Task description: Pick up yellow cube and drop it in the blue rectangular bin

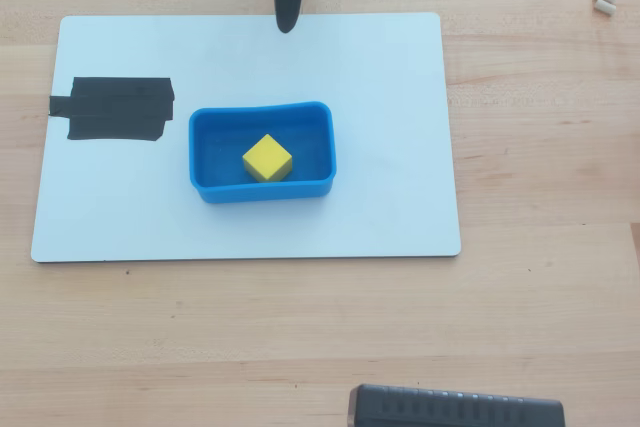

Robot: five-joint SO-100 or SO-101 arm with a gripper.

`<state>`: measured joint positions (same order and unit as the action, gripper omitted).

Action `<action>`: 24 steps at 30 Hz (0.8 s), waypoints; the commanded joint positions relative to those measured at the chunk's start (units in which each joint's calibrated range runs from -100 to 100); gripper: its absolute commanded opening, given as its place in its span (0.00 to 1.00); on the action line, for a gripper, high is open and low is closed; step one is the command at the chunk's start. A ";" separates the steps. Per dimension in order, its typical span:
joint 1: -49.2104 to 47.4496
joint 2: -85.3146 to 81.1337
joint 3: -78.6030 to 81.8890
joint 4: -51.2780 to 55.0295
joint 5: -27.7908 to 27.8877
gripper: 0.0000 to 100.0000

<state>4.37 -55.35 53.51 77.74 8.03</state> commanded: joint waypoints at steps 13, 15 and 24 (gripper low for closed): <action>-3.51 -40.94 39.13 -7.30 -0.29 0.00; -3.60 -40.94 39.13 -7.30 -0.29 0.00; -3.68 -40.94 39.13 -7.30 -0.34 0.00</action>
<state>1.19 -94.94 92.89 70.32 7.99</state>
